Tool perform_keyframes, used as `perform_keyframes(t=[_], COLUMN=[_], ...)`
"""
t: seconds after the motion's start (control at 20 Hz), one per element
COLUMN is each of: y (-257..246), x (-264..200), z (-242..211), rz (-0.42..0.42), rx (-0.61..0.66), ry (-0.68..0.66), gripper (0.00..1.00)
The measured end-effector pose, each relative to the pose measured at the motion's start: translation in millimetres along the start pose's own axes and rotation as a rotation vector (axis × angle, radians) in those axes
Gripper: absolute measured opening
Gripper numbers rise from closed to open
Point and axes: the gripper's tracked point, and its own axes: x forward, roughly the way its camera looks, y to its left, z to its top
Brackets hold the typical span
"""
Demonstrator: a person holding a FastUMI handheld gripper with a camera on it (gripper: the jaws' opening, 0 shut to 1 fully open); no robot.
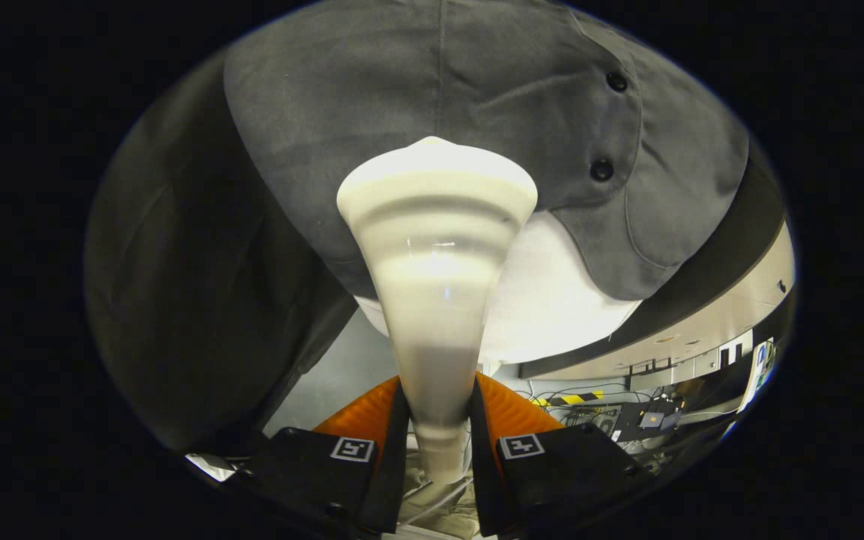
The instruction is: Iron the clothes twice with a garment steamer, once on the left side and once on the right side.
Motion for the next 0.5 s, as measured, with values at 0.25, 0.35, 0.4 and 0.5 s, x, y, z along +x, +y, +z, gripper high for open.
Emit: perform_keyframes(t=[0.25, 0.35, 0.4, 0.5], y=[0, -8, -13, -14], x=[-8, -19, -26, -42], z=[-3, 1, 3, 10], rz=[0.045, 0.06, 0.069, 0.1], rx=[-0.018, -0.027, -0.028, -0.023], ry=[0.004, -0.017, -0.022, -0.051], gripper=[0.47, 0.47, 0.47, 0.47])
